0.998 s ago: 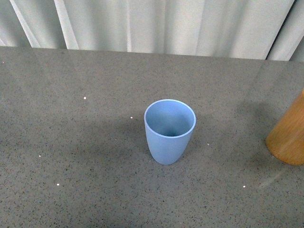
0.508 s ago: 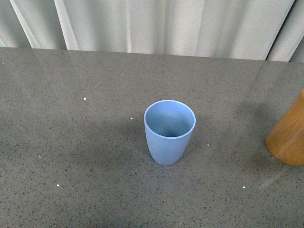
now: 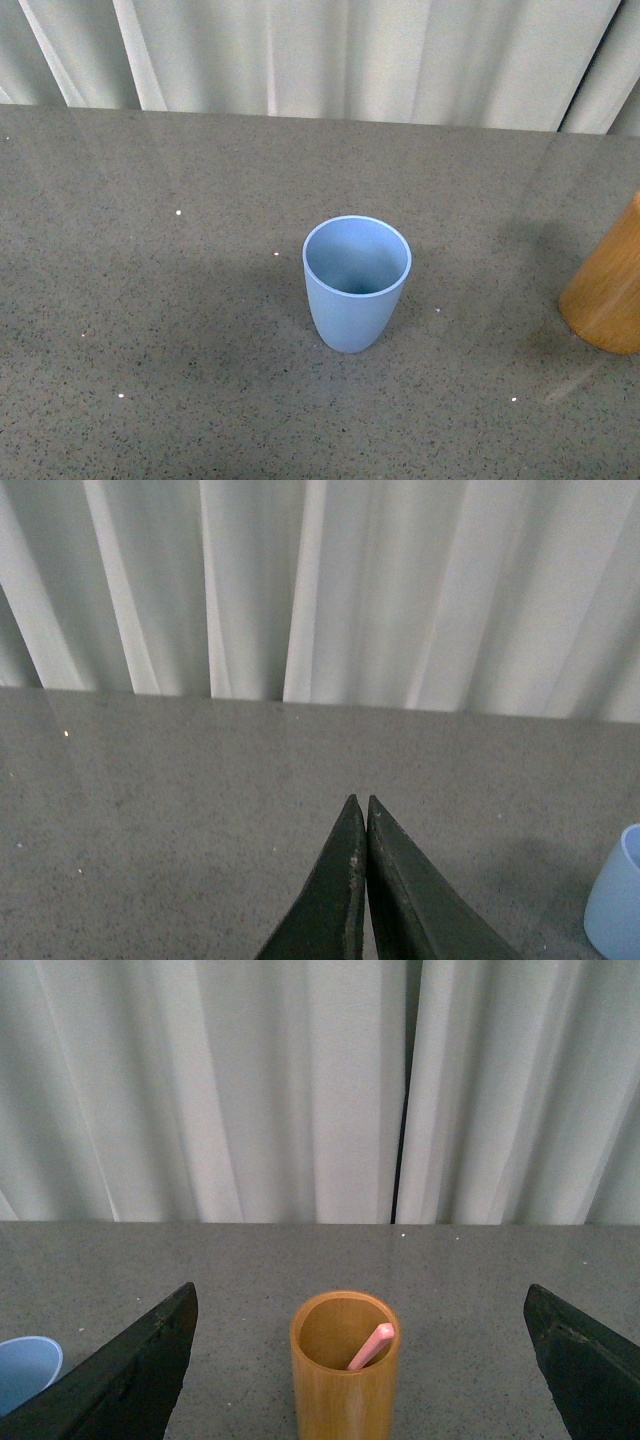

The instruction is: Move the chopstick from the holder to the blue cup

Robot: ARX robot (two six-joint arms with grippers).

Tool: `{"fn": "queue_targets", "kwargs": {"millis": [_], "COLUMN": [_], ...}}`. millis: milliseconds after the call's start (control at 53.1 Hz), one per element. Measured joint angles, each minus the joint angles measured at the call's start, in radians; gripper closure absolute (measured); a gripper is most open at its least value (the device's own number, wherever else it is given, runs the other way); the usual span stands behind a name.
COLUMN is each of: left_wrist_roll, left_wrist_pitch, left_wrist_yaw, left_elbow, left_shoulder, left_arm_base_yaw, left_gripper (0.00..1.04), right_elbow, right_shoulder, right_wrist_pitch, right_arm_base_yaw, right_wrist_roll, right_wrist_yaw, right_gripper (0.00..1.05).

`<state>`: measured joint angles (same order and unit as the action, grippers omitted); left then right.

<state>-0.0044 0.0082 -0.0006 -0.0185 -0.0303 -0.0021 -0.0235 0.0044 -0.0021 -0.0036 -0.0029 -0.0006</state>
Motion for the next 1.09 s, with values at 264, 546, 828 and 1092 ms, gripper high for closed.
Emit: {"fn": "queue_targets", "kwargs": {"millis": [264, 546, 828, 1092], "left_wrist_roll": [0.000, 0.000, 0.000, 0.000], "left_wrist_pitch": [-0.008, -0.008, -0.008, -0.008], "left_wrist_yaw": [0.000, 0.000, 0.001, 0.000], "left_elbow": [0.000, 0.000, 0.000, 0.000], "left_shoulder": [0.026, 0.027, 0.027, 0.027], "left_arm_base_yaw": [0.000, 0.000, 0.000, 0.000], "left_gripper": [1.01, 0.62, 0.09, 0.07], "right_elbow": [0.000, 0.000, -0.067, -0.003], "right_shoulder": [0.000, 0.000, 0.263, 0.731], "right_wrist_pitch": [0.000, 0.000, -0.180, 0.304], "right_arm_base_yaw": [0.000, 0.000, -0.138, -0.352], "right_wrist_roll": [0.000, 0.000, -0.209, -0.526], "right_wrist_yaw": [0.000, 0.000, -0.131, -0.368], "right_gripper": [0.10, 0.10, 0.10, 0.10]}}
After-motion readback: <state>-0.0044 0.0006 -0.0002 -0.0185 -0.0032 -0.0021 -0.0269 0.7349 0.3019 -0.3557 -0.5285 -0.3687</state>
